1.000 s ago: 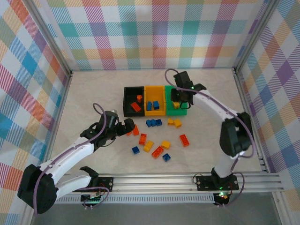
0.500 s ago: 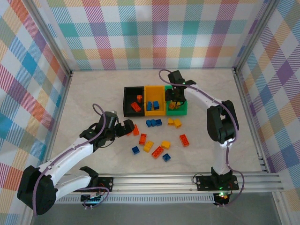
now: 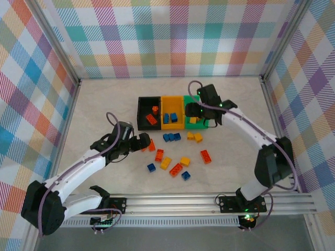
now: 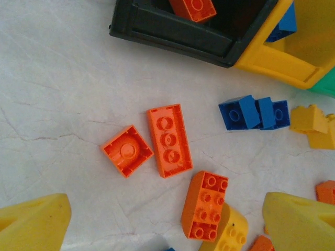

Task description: Sort the legos into containers by color

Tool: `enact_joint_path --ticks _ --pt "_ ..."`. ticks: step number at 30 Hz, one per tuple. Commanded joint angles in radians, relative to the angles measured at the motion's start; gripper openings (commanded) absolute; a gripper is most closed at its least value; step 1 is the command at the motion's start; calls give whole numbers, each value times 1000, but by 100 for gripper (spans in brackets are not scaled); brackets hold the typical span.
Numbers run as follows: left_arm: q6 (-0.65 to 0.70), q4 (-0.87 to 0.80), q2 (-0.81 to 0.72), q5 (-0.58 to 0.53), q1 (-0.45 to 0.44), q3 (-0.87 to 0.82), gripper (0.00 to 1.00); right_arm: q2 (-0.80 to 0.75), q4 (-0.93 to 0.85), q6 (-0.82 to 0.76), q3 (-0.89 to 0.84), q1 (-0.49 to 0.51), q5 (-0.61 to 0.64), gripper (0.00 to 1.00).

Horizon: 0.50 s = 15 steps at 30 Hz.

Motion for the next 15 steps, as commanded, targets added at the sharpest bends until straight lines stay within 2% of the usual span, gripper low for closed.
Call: enact_joint_path --ticks 1,4,8,15 --pt "42 -48 120 14 12 71 86 -59 39 43 -108 13 -37 78" --pt "36 -25 216 1 0 108 78 -103 60 59 -167 13 -45 77" --pt "46 -42 320 -81 -6 151 77 -129 57 57 -196 14 -36 77" --pt "74 -61 438 -147 -8 177 72 -146 69 50 -226 14 -16 77"
